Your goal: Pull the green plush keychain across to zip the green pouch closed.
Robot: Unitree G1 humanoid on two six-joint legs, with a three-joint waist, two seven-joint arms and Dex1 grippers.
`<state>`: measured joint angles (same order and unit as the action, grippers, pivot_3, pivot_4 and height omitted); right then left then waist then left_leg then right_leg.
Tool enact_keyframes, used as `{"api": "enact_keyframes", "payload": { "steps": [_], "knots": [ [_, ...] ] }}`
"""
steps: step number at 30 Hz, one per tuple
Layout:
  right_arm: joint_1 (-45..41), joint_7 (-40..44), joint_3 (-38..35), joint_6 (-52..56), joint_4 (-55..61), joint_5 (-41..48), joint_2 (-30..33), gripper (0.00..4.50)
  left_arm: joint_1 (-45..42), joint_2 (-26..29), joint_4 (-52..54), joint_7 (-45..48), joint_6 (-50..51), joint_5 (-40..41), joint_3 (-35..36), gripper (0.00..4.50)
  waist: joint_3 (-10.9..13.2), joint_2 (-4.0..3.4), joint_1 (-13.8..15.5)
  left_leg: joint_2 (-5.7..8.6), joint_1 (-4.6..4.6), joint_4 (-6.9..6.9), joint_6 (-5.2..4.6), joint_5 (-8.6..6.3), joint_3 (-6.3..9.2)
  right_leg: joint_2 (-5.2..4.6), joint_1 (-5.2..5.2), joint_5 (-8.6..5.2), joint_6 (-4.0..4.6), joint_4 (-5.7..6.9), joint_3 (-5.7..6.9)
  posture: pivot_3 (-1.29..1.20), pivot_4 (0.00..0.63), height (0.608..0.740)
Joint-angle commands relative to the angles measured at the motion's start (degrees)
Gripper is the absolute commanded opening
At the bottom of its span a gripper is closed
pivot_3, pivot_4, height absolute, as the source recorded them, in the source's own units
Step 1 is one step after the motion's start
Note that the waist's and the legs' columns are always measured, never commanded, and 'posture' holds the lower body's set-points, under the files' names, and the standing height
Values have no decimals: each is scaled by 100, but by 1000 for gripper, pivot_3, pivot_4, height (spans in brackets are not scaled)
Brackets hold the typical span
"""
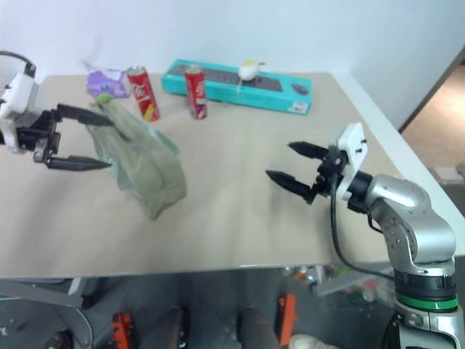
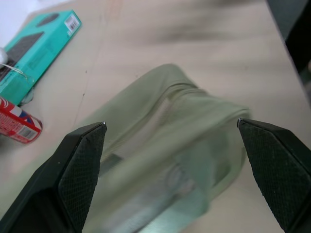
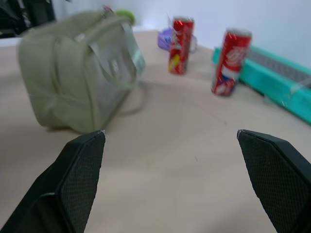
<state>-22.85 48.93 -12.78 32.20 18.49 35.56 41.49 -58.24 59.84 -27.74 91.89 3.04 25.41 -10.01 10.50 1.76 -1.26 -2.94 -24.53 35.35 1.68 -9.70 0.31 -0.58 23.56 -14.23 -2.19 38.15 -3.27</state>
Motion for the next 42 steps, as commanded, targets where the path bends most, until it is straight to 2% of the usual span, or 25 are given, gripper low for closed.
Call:
{"api": "enact_keyframes", "payload": {
  "steps": [1, 6, 14, 18, 22, 28, 35, 42],
  "knots": [
    [133, -258, -221, 18, 334, 84, -8, 4500, -517, -75, -622, 61, -682, 50, -825, 4476, 0, 0, 2, 0, -1, 0, -1, -1, -2, 0, 1, -1, -1, -1, -2, 0, 150, 740],
    [383, -454, -310, 10, 557, 121, -5, 4500, -878, -57, -918, 61, -1106, 402, -1898, 4476, 0, 0, -1, 0, -13, 4, -5, -3, -1, 0, 12, -1, -1, 1, -2, 0, 150, 740],
    [651, -674, -439, 23, 809, 220, 16, 4500, -1268, -116, -1240, 61, -1498, 668, -2870, 4476, 0, 0, -7, -5, -45, 9, -7, -4, 2, 9, 45, 0, 1, 8, -4, 0, 150, 740],
    [661, -732, -413, 6, 840, 222, 6, 4500, -1337, -135, -1277, 61, -1616, 840, -3168, 3458, 0, 0, -8, -5, -46, 12, -8, -4, 2, 9, 45, 0, 1, 9, -5, 0, 150, 740],
    [646, -729, -416, 1, 825, 221, 29, 4500, -1440, -179, -1319, 61, -1546, 924, -3209, 1974, 0, 0, -6, -5, -47, 17, -8, -4, 2, 9, 44, 1, 0, 10, -6, 0, 150, 740],
    [645, -714, -373, -42, 780, 177, 12, 4500, -1575, -413, -1494, 61, -1424, 764, -3038, 18, 0, 0, -6, -4, -48, 19, -8, -4, 3, 10, 44, 2, -1, 10, -6, 0, 150, 740],
    [547, -696, -215, -177, 613, 73, -59, 4500, -1726, -964, -1400, 61, -873, 290, -2597, 18, 0, 0, 0, -3, -52, 22, -8, -4, 4, 10, 44, 1, -2, 10, -7, 0, 150, 740],
    [449, -694, -109, -284, 501, -7, -118, 4500, -2041, -1911, -1153, -123, 175, -723, -2033, 18, 0, 0, 7, 1, -55, 26, -8, -4, 9, 14, 42, 1, -3, 11, -10, 0, 150, 740]
  ]
}}
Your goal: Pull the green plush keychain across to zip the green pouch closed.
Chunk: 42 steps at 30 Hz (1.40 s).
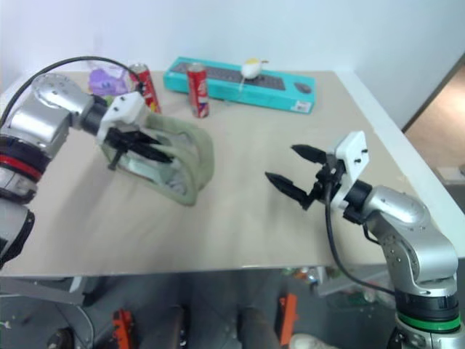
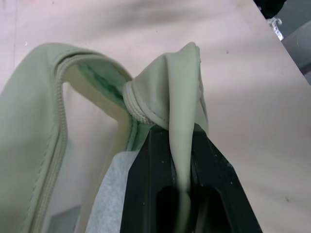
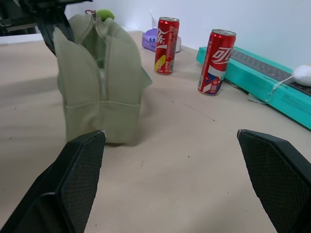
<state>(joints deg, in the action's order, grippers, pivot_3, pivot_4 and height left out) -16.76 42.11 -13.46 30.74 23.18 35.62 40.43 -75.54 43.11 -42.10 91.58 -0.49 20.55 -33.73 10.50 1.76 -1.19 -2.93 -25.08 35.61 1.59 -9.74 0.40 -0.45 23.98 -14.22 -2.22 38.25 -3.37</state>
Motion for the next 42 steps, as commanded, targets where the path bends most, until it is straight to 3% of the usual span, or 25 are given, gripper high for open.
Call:
{"api": "enact_keyframes", "payload": {
  "steps": [1, 8, 15, 22, 23, 31, 34, 38, 42],
  "knots": [
    [-174, -20, -33, -144, 23, -14, -27, 4500, -347, -376, 386, -180, 732, -339, 388, 18, 0, 0, 0, 0, 0, 0, 0, 0, 1, 0, 0, 0, 0, 0, 1, 0, 150, 740],
    [-189, -57, 20, -201, 1, -69, -111, 4500, -543, -1204, 870, -633, 1960, -917, 585, 18, 0, 0, -5, 2, 0, 0, -3, -2, 4, 4, -1, -1, -2, 1, -3, 0, 150, 740],
    [-109, -62, 9, -280, 13, -123, -184, 4500, -688, -1974, 902, -1118, 2430, -1369, 660, 18, -1, -2, -5, 2, 0, 2, -3, -2, 5, 5, -1, -1, -2, 4, -5, 0, 150, 740],
    [-109, -102, 30, -330, -24, -164, -242, 4500, -583, -2217, 1162, -1167, 2920, -1450, 758, 18, -2, -5, -8, 3, 2, 2, -4, -2, 5, 6, -1, 0, -2, 6, -8, 0, 150, 740],
    [-104, -100, 31, -328, -25, -164, -244, 4500, -603, -2207, 1151, -1187, 3004, -1439, 809, 798, -1, -6, -9, 3, 2, 2, -4, -2, 5, 7, -1, 0, -2, 6, -8, 0, 150, 740],
    [-179, 9, 84, -362, -126, -178, -227, 4500, -884, -1941, 994, -1293, 3430, -1265, 1464, 3467, -2, -6, -23, 3, 4, 5, -4, -2, 5, 9, 0, 0, -2, 14, -10, 0, 150, 740],
    [-289, 87, 176, -374, -198, -171, -234, 4500, -675, -1542, 1407, -986, 3675, -850, 1916, 4463, 0, -10, -61, 3, 6, 4, -4, -2, 4, 9, 2, 0, -2, 16, -11, 0, 150, 740],
    [-575, 220, 408, -399, -432, -255, -274, 4500, 239, -1167, 2201, -1298, 3213, -476, 2698, 4463, -5, -20, -132, 1, 16, 3, -4, -2, 0, 9, 0, -3, 1, 28, -18, 0, 150, 740],
    [-860, 363, 545, -453, -699, -316, -263, 4500, 1599, -1326, 3572, -2394, 3134, 71, 3829, 4463, -6, -21, -142, 1, 38, 5, -3, -1, -3, 8, -9, -7, 6, 55, -25, 0, 150, 740]
  ]
}}
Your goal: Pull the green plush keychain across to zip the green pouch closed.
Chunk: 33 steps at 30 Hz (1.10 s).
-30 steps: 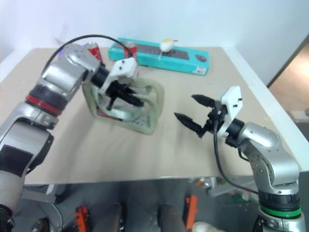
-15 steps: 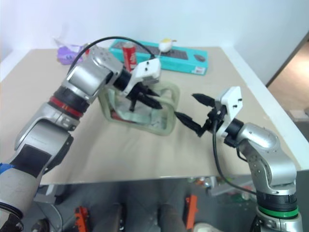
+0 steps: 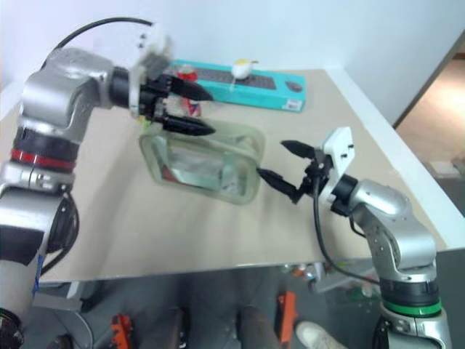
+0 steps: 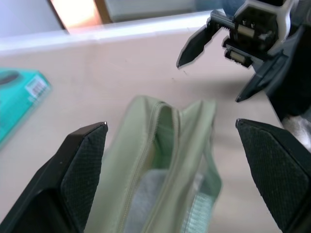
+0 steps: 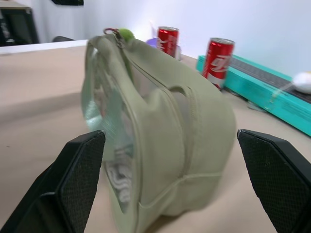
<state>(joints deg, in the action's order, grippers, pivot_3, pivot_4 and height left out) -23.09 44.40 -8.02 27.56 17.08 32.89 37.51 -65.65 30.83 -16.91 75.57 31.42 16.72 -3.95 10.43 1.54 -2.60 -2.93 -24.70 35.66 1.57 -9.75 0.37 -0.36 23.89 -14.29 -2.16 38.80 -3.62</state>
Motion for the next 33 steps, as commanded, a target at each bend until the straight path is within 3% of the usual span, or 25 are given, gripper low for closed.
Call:
{"api": "enact_keyframes", "payload": {
  "steps": [1, 5, 8, 12, 16, 28, 33],
  "knots": [
    [-311, 176, 29, -148, -170, -60, 37, 4500, 978, -170, 1474, -1098, -14, 602, 1102, 4463, 1, 2, -4, -1, 0, 6, 2, 1, 1, 0, -1, 0, 1, 14, -2, 0, 150, 740],
    [-609, 325, 108, -137, -443, -87, 60, 4500, 2378, -538, 3032, -2451, 92, 945, 1912, 4463, 1, 3, -1, -2, 2, 20, 7, 4, 0, 1, -2, 2, -1, 23, -6, 0, 150, 740],
    [-794, 386, 186, -16, -527, -52, 40, 4500, 3681, -612, 4181, -3255, -48, 670, 2214, 4463, 0, 3, -27, -2, 31, 17, 7, 3, -14, -1, -26, 4, -5, 21, -23, 0, 150, 740],
    [-921, 386, 276, 85, -604, -58, -34, 4500, 4722, -745, 4949, -3851, 140, 948, 2357, 4463, 3, 16, 12, -3, 55, 11, 13, 12, 1, 13, -52, 5, 1, 19, -17, 0, 150, 740],
    [-1053, 432, 491, 86, -770, -110, -261, 4500, 6064, -998, 4975, -4002, -223, 820, 2274, 4463, -7, 15, -19, 10, 76, 12, 12, 20, -20, 7, -72, 5, -4, 15, -53, 0, 150, 740],
    [-1064, 309, 608, 106, -1008, -354, -486, 4500, 5949, -1042, 4697, -4294, -647, 884, 1593, 4463, -3, 25, 1, 6, 65, 4, 6, 26, -26, 17, -56, 6, 9, 11, -62, 0, 150, 740],
    [-966, 258, 633, 127, -947, -446, -544, 3071, 5794, -1013, 4536, -4288, -653, 972, 1433, 4491, -3, 25, -7, 5, 65, -10, 6, 25, -23, 20, -51, 9, -5, 11, -60, 0, 150, 740]
  ]
}}
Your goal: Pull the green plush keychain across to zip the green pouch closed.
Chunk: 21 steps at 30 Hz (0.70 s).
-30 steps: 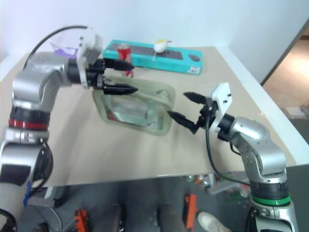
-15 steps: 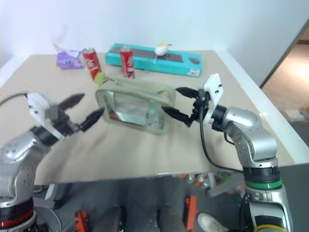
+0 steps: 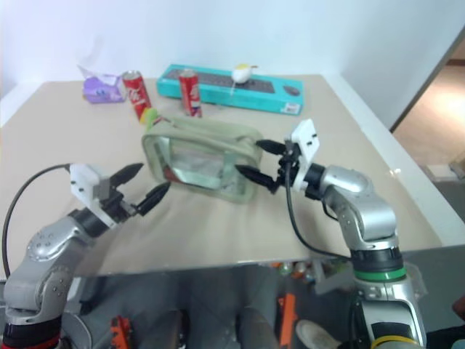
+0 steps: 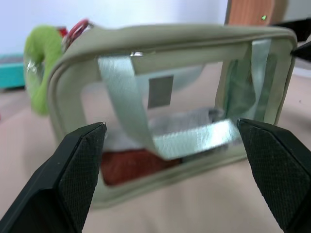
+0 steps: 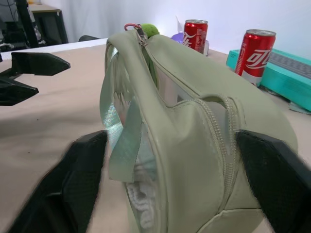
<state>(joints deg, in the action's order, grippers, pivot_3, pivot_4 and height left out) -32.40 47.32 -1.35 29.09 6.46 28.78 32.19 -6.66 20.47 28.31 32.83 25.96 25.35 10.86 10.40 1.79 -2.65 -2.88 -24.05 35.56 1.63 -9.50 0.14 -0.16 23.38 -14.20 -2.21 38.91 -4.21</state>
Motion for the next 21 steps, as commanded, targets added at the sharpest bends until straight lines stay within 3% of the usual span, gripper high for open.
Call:
{"api": "enact_keyframes", "payload": {
  "steps": [1, 5, 6, 9, 14, 21],
  "knots": [
    [-19, -40, -31, -28, 123, -45, -19, 2690, -120, 29, -1, -10, -101, 125, -65, 4491, 0, 0, -2, 0, 0, -1, 0, -1, 0, 0, 0, -2, 0, 0, 0, 0, 150, 740],
    [49, -74, -54, -30, 189, -62, -57, 1340, -129, 115, -82, 35, -49, 111, -174, 4491, 0, 0, -2, 0, -4, -1, 1, -1, 1, -1, 2, -4, 0, 0, 2, 0, 150, 740],
    [74, -75, -56, -27, 215, -70, -57, 804, -118, 167, -86, 70, -41, 95, -209, 4491, 0, 0, -2, 0, -4, -1, 1, -1, 1, -1, 2, -5, 1, 0, 1, 0, 150, 740],
    [122, -72, -63, -26, 259, -85, -51, 6, -116, 199, -111, 71, -47, 130, -236, 4491, 0, 0, -2, 0, -4, -1, 1, -1, 2, -1, 3, -10, 9, 0, 2, 0, 150, 740],
    [190, 89, -48, -133, 349, -128, 76, 6, -220, 218, -235, 291, -15, 497, -121, 4491, 0, 0, -1, 0, -4, -1, 1, -1, 2, -1, 3, -15, 17, -2, 2, 0, 150, 740],
    [25, 1135, -110, -566, 44, -60, 657, 6, -308, 863, 84, 1233, 538, 1377, -354, 4491, 1, 0, -2, 1, -10, -6, 3, -2, 2, -3, 6, -20, 19, -12, 4, 0, 150, 740]
  ]
}}
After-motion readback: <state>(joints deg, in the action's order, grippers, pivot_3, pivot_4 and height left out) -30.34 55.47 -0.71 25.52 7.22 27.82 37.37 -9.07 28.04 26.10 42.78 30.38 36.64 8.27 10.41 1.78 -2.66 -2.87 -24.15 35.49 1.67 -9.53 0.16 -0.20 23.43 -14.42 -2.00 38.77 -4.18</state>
